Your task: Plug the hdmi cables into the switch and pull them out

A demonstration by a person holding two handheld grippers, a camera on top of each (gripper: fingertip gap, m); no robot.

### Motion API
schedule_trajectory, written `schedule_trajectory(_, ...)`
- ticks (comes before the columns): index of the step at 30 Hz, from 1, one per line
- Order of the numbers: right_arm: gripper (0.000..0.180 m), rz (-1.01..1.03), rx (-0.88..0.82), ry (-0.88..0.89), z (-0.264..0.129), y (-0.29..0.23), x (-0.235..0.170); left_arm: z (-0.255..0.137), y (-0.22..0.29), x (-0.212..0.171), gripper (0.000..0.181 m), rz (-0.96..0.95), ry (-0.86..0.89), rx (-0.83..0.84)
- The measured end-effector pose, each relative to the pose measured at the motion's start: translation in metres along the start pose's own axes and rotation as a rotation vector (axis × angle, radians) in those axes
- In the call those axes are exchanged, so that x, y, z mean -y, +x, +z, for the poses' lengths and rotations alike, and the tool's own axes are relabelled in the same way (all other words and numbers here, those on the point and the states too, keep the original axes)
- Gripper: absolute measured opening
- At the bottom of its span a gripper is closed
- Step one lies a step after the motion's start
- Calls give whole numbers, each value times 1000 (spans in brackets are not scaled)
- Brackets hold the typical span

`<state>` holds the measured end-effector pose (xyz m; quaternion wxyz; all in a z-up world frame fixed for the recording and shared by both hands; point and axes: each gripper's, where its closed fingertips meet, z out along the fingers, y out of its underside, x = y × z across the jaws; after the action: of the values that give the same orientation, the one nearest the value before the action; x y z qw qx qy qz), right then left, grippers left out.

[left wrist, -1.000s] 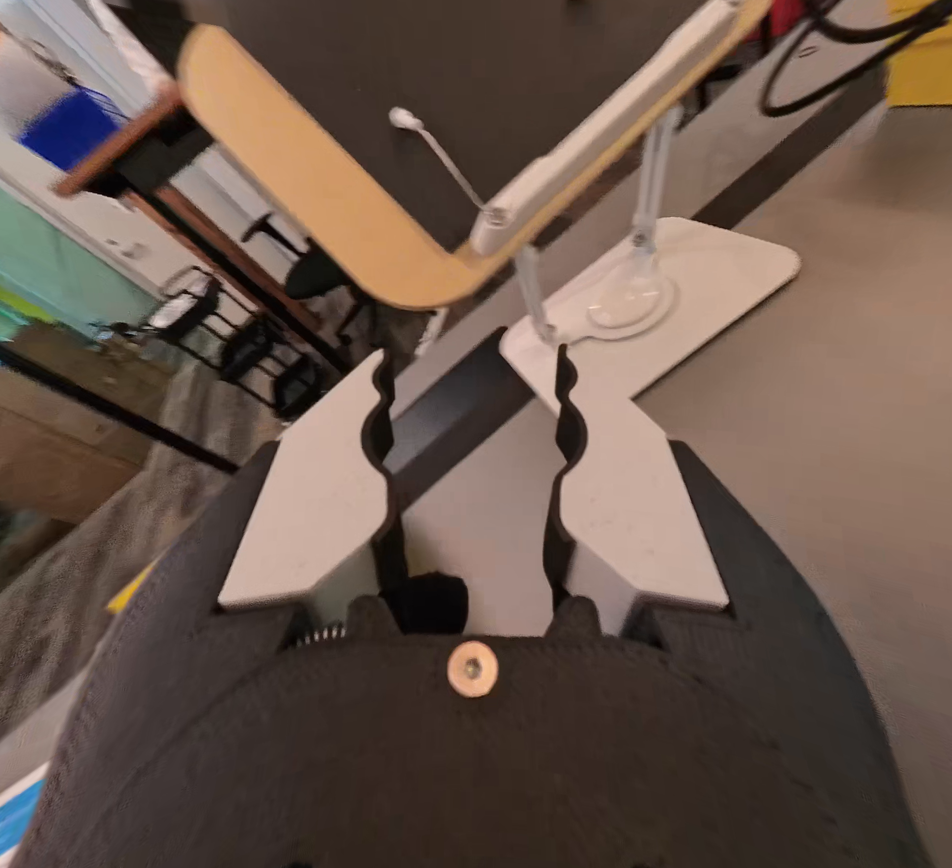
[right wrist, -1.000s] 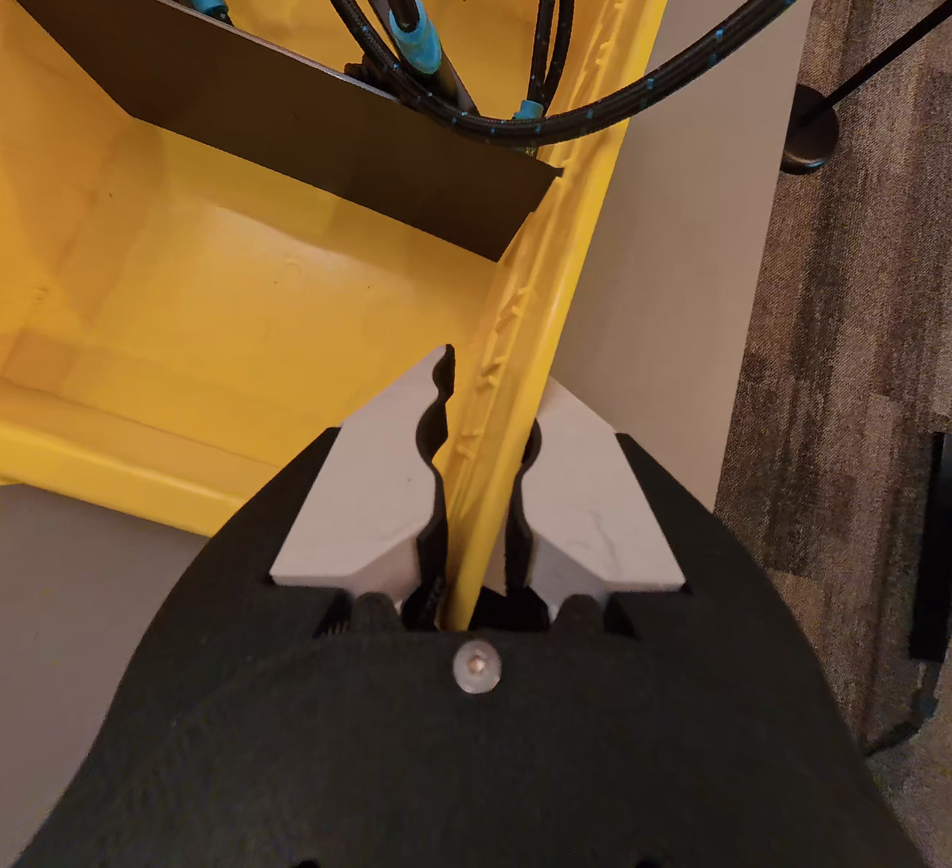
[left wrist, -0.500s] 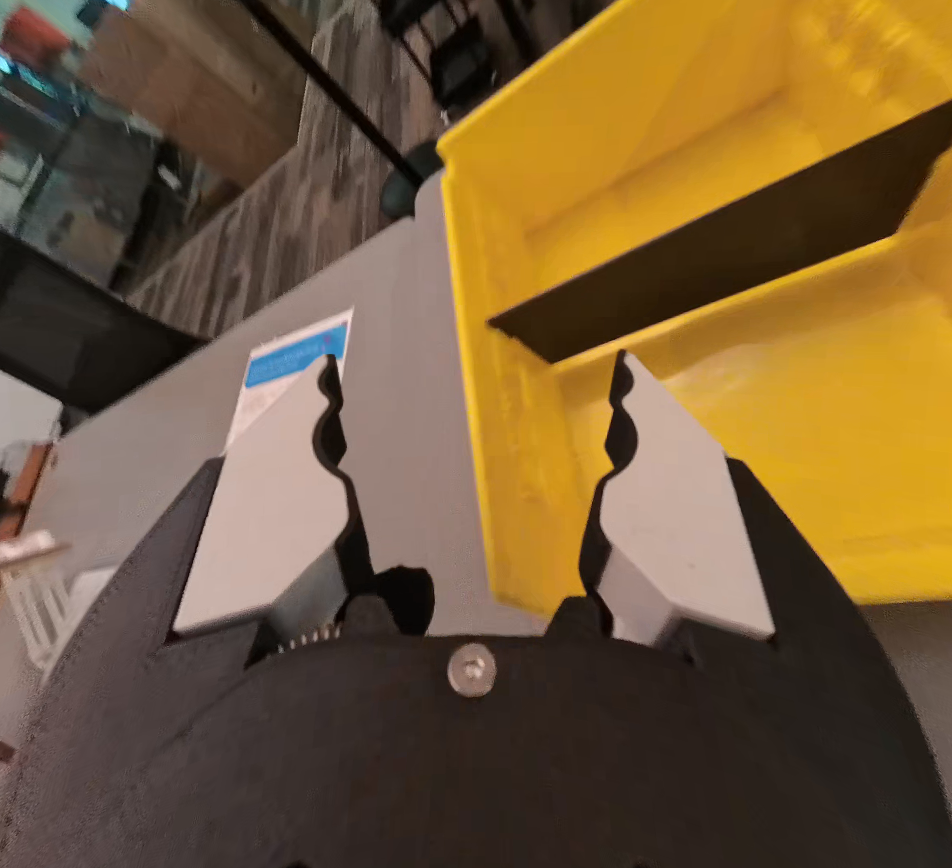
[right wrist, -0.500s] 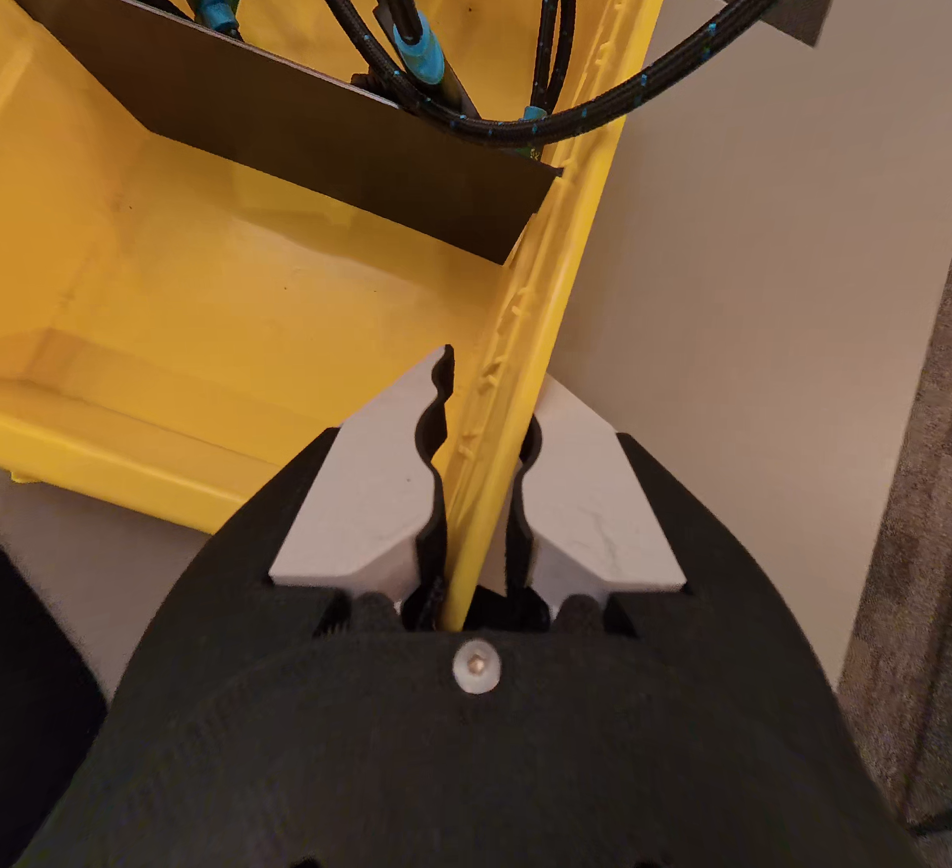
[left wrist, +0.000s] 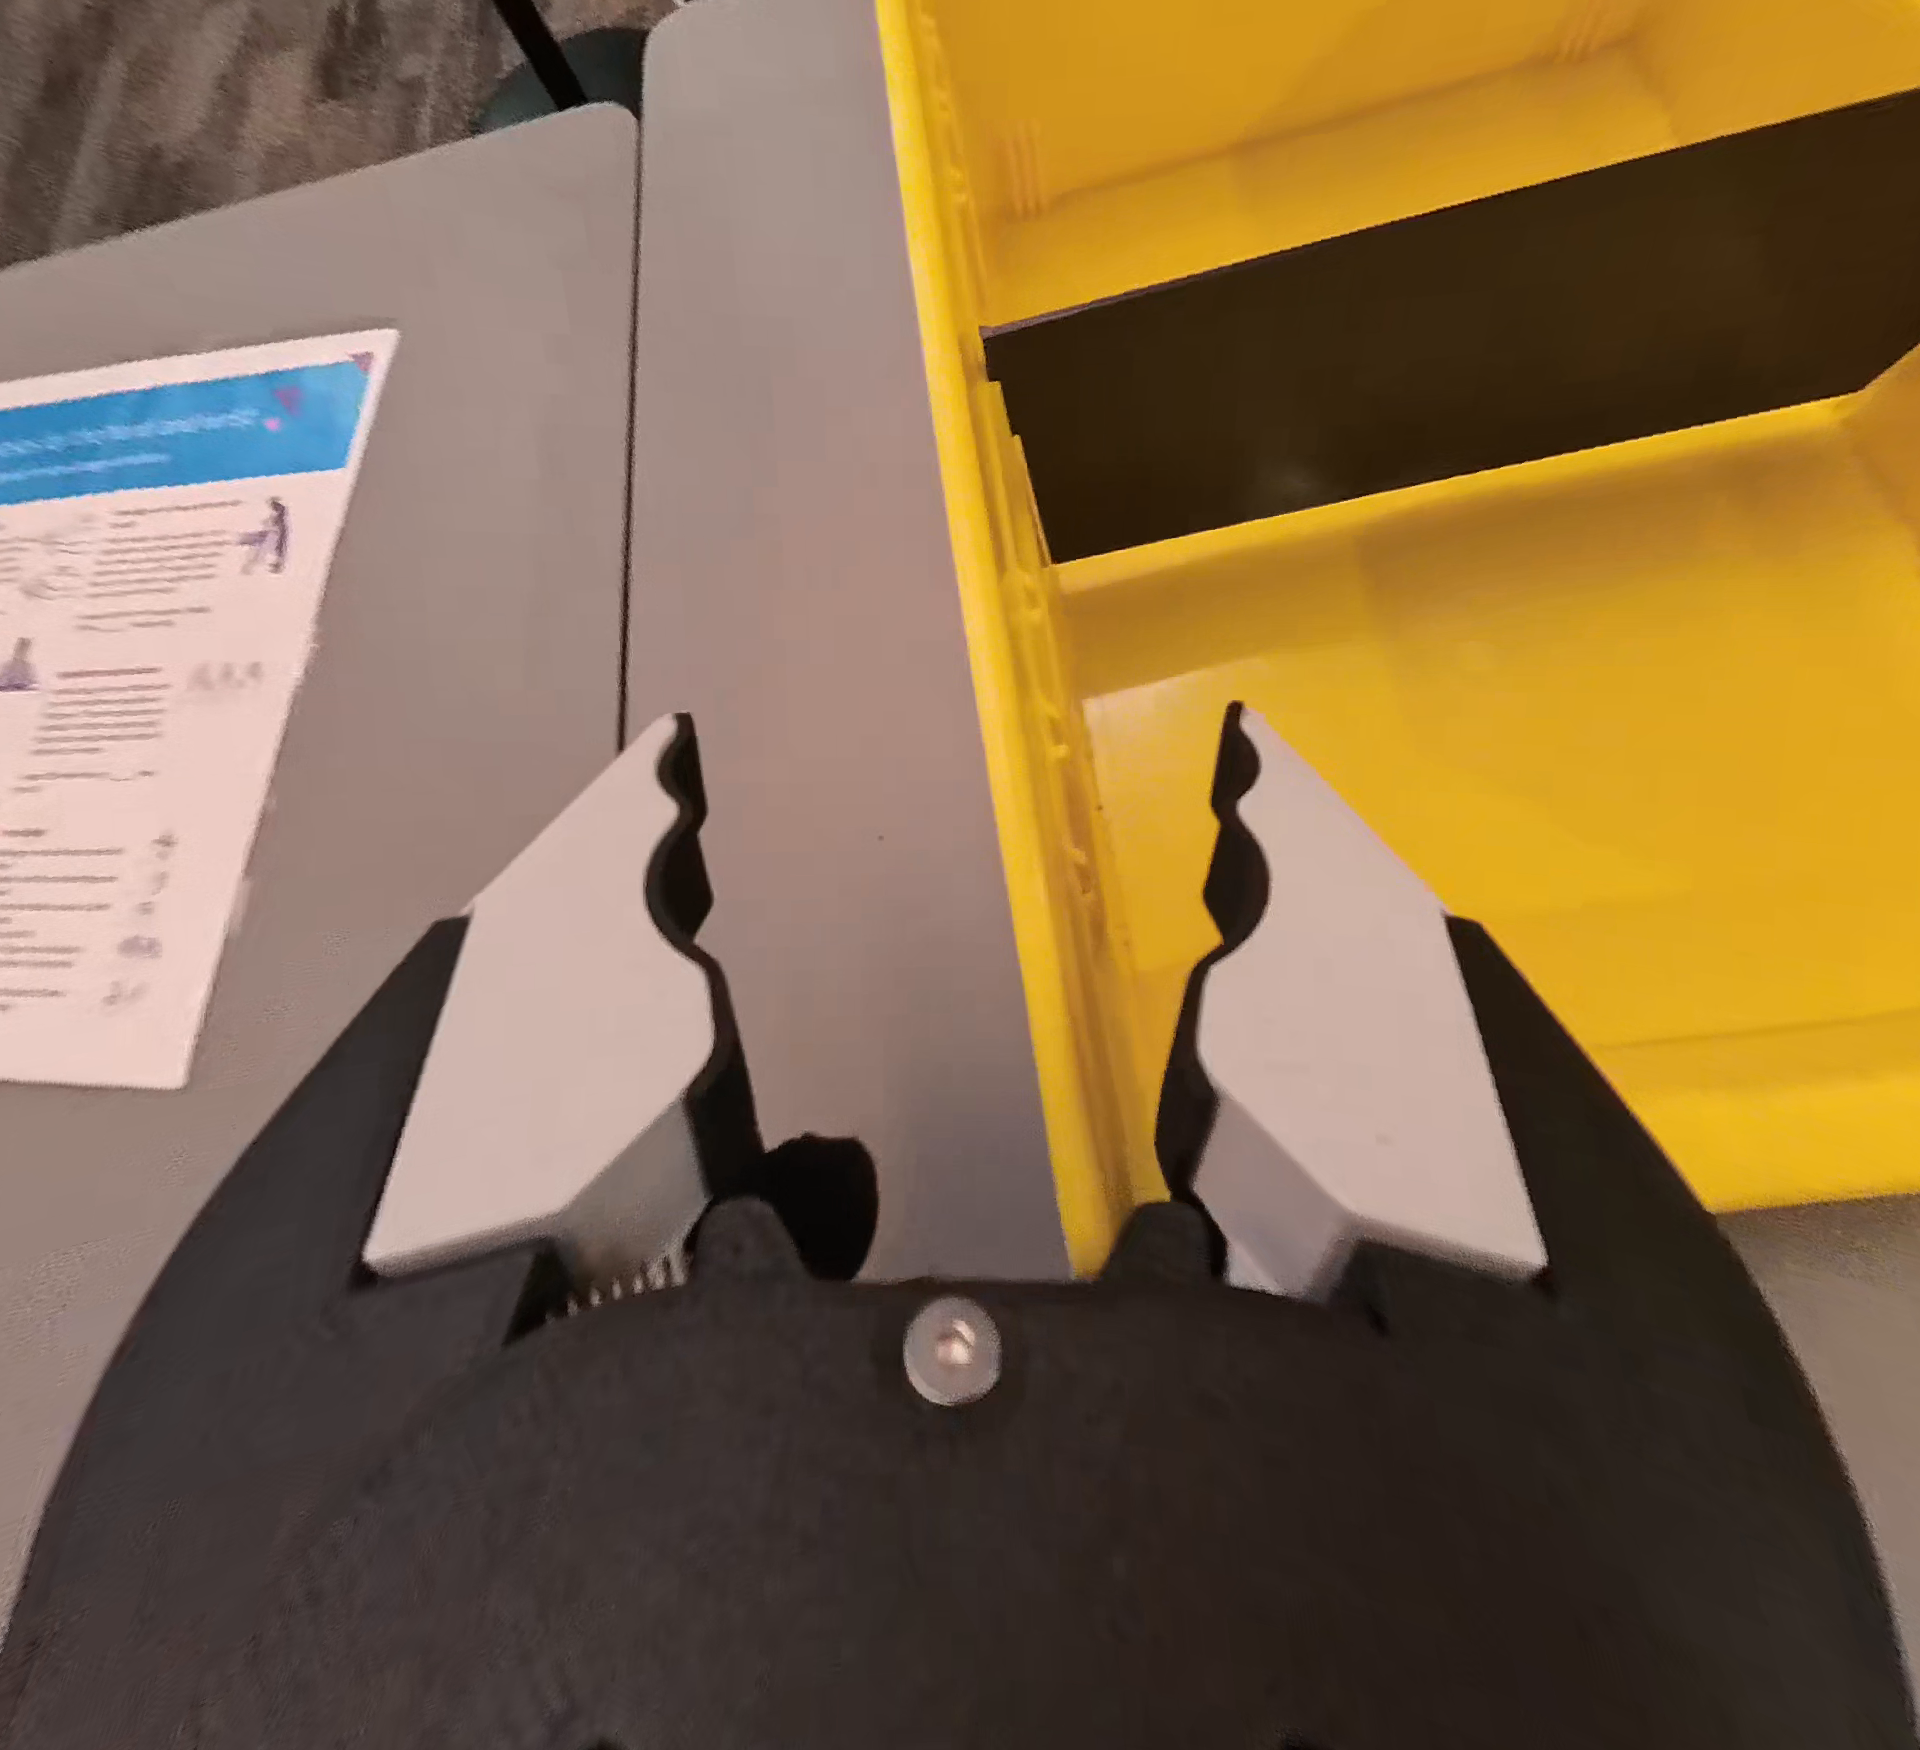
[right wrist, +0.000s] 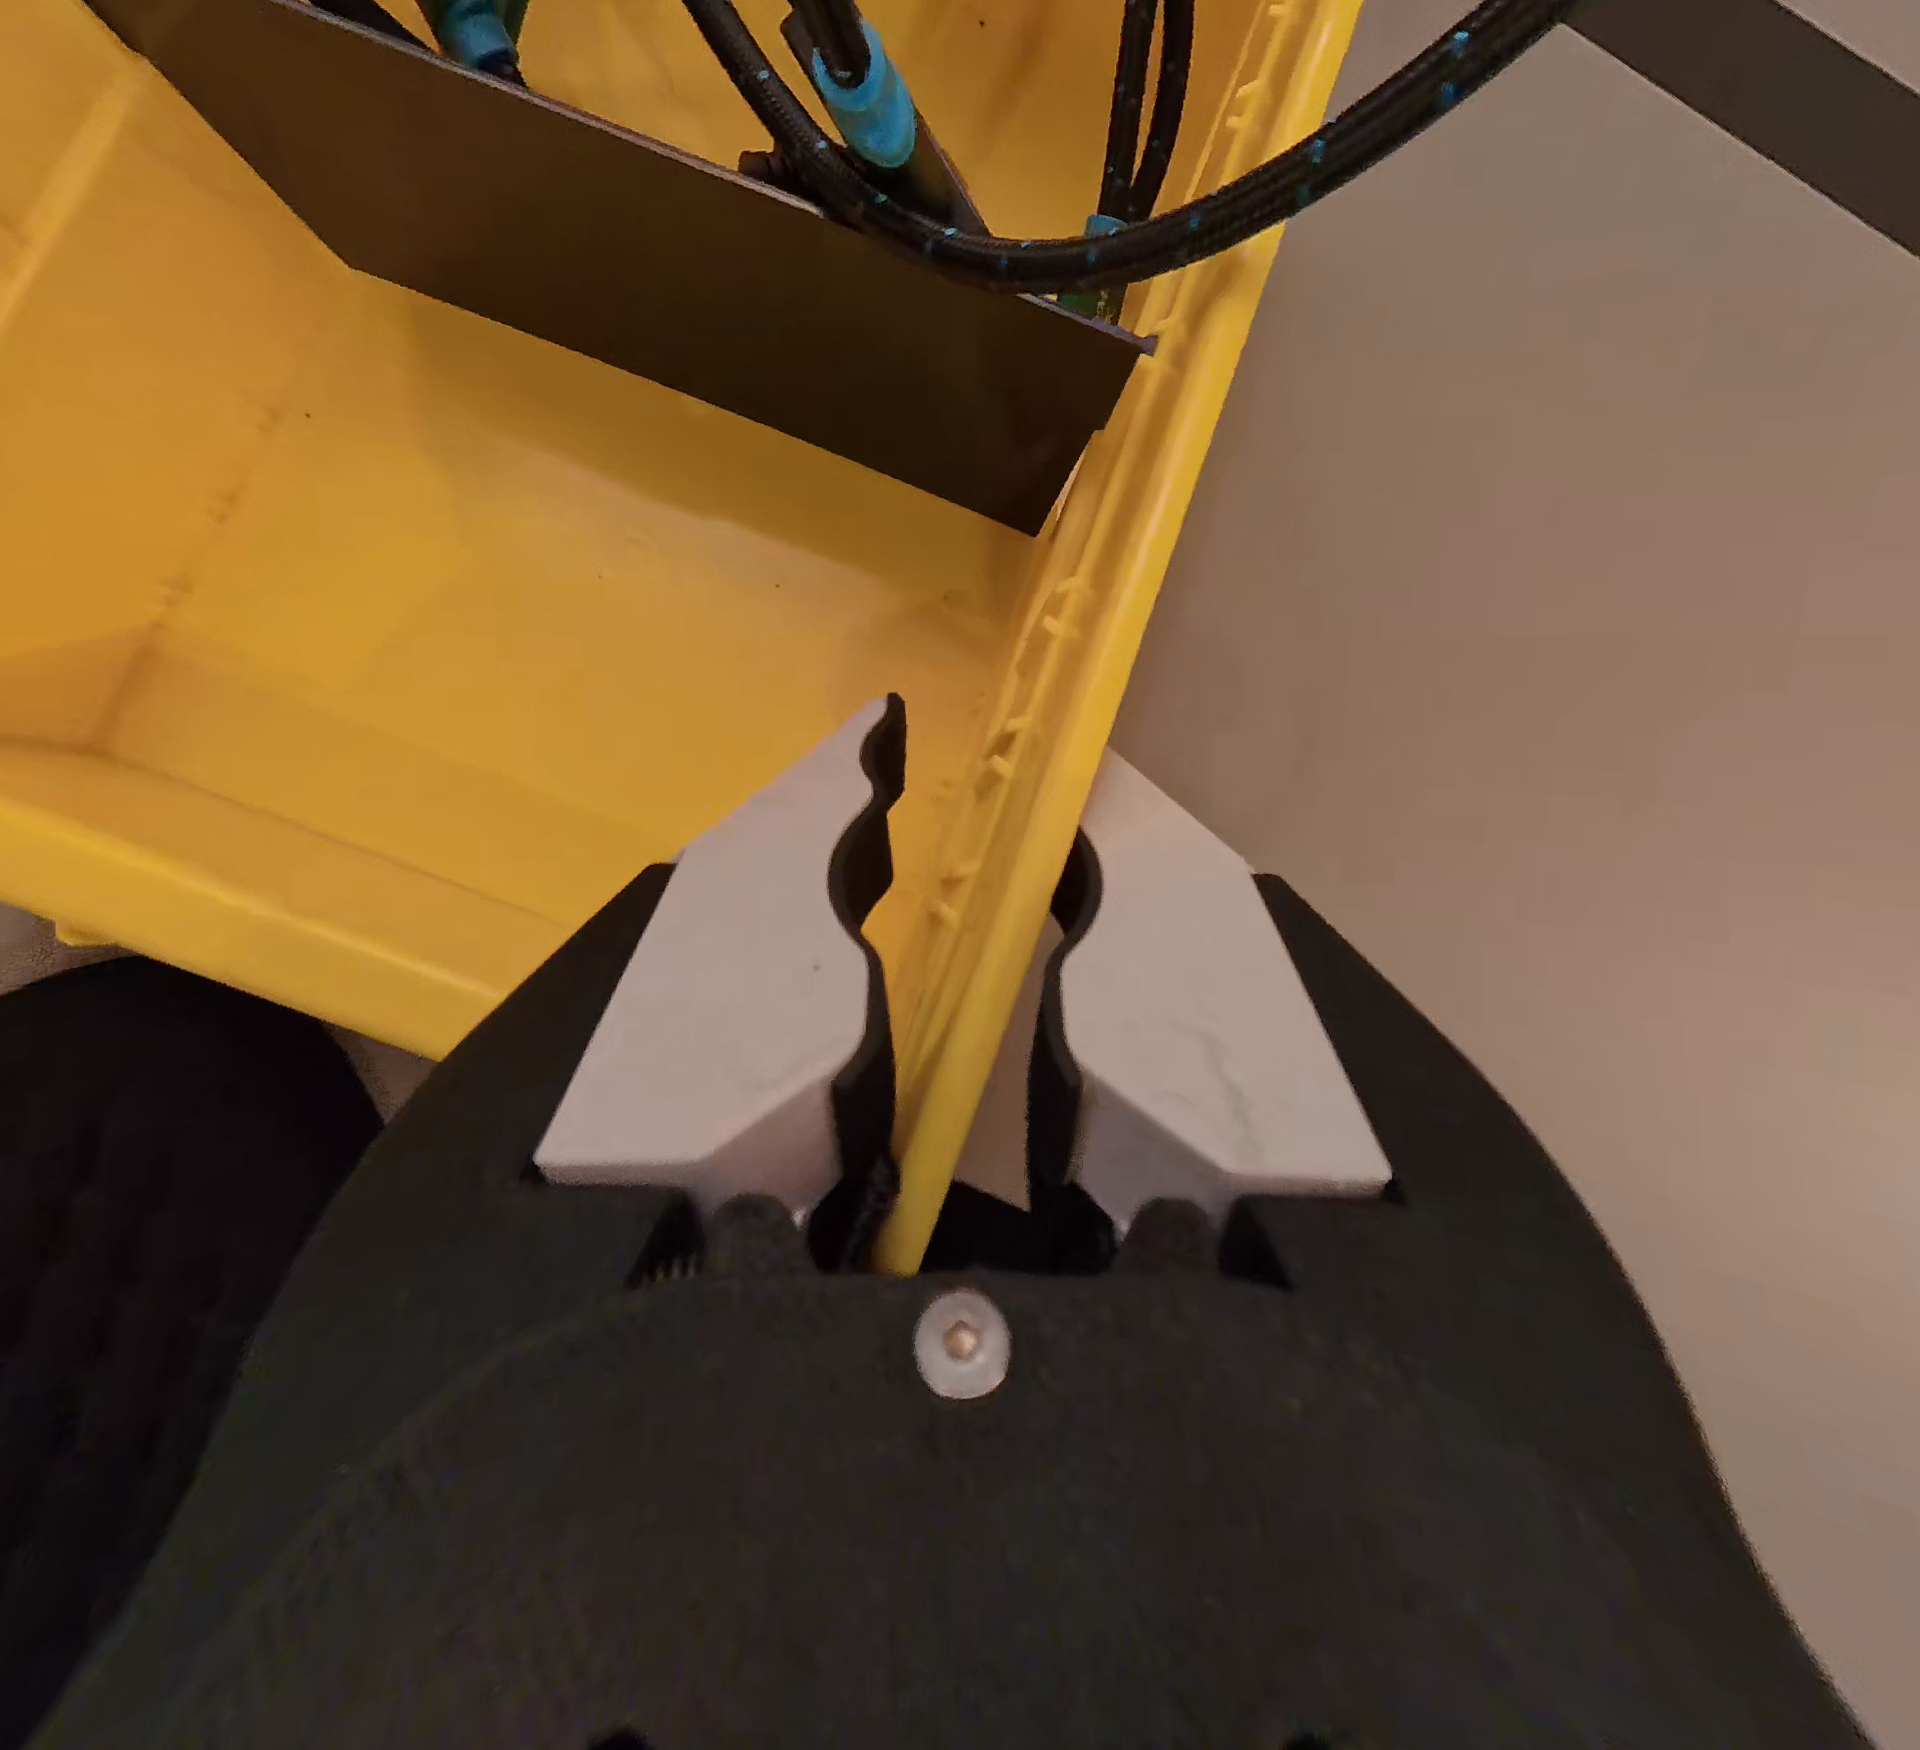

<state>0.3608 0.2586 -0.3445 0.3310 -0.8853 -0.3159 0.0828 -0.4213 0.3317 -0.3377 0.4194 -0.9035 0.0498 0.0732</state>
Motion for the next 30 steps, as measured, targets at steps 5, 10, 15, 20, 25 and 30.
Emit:
schedule_trajectory(5,30,-53,45,1,11,-31,13,11,11,-5,64,12,-38,-66)
schedule_trajectory(10,40,-87,95,16,20,-58,25,15,22,-2,50,-27,-40,-157)
schedule_trajectory(15,56,-108,157,78,18,-76,40,15,42,3,32,-63,-20,-265)
schedule_trajectory(20,68,-47,197,116,12,-69,49,14,44,5,31,-101,-7,-276)
schedule_trajectory(25,65,-41,243,102,21,-72,50,11,46,7,29,-138,25,-291)
schedule_trajectory(30,69,-104,222,70,36,-77,49,2,47,6,29,-135,47,-287)
